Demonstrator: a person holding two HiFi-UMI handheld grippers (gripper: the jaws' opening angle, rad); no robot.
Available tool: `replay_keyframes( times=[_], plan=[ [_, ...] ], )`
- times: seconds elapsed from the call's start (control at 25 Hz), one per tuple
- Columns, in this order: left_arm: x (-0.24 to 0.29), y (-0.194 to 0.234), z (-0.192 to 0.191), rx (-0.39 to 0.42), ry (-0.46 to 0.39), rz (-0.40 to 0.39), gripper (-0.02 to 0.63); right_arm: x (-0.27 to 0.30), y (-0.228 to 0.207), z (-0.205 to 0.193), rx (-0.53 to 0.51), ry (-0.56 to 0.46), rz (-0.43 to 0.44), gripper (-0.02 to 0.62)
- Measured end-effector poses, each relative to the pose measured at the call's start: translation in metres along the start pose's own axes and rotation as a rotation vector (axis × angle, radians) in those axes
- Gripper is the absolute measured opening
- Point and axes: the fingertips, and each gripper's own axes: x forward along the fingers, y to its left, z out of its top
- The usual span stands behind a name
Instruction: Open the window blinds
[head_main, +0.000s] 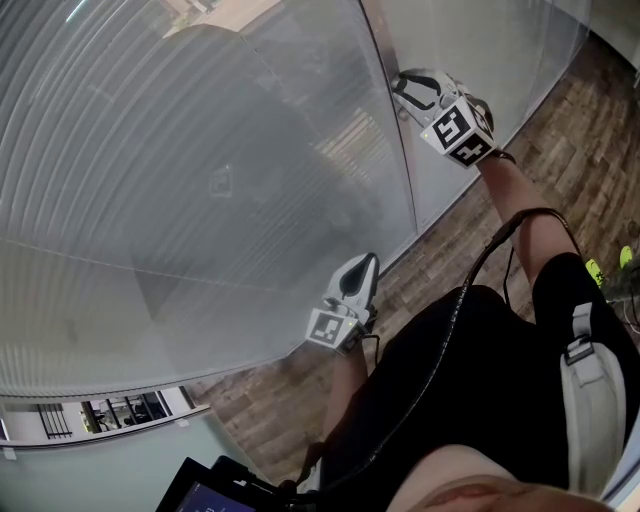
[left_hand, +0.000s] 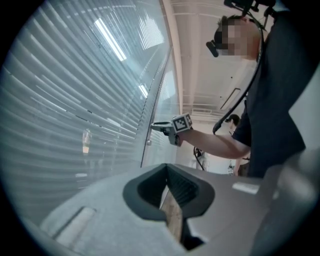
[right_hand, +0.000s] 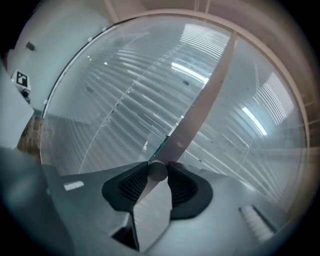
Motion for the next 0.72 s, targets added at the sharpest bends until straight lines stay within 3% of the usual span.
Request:
replay_keyframes(
  times=[0.52, 0.72],
  plan=[
    [0.003, -0.005, -0.004, 0.011, 0.015, -0.018, 0.003, 0.007, -0.005, -0.012, 0.608, -0.046, 0.071, 0.127],
    [0.001, -0.005, -0.005, 0.007, 0.021, -0.010, 0.003, 0.007, -0.006, -0.011, 0.704, -0.060, 0.079, 0.127]
  ],
)
